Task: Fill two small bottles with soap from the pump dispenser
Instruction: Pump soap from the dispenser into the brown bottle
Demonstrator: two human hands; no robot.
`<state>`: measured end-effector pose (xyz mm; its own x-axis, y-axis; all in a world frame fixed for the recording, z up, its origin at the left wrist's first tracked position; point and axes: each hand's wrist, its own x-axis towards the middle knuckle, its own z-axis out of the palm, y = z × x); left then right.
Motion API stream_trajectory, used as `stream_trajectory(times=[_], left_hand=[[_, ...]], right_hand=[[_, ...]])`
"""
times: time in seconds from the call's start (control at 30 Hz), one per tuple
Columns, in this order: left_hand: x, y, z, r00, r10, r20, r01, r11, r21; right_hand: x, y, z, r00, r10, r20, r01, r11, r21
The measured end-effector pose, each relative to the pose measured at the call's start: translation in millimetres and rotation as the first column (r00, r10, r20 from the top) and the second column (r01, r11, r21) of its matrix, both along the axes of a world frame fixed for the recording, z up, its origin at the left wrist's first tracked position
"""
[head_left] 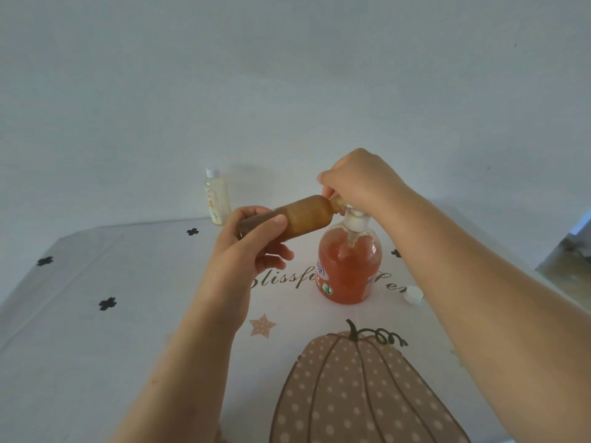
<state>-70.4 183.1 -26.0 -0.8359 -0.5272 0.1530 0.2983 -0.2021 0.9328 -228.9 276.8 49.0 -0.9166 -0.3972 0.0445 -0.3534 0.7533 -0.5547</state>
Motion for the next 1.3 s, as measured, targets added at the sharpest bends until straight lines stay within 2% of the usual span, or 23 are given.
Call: stream_trajectory(times=[0.37,0.57,0.8,1.3], left_hand=[[2,-1,0,1.0,-0.015,-0.018,0.015,1.0,-0.002],[3,2,2,0.999,-0.011,-0.04,0.011,1.0,-0.022],[2,2,2,0.999,-0.009,-0.034,0.008,1.0,-0.017],[-2,-1,-2,1.0,-0.005,-0.01,0.005,1.0,0.003]], right_hand=[[5,4,5,0.999,-0.002,-0.051,0.001,1.0,-0.021],[5,7,15,0.985,0.033,-0.168,-0.02,0.997,0.08],[5,5,13,0.997,0.024,-0.073,-0.021,0.999,0.05],[4,4,2,0.997,0.033,-0.075,-0.028,0.997,0.067]])
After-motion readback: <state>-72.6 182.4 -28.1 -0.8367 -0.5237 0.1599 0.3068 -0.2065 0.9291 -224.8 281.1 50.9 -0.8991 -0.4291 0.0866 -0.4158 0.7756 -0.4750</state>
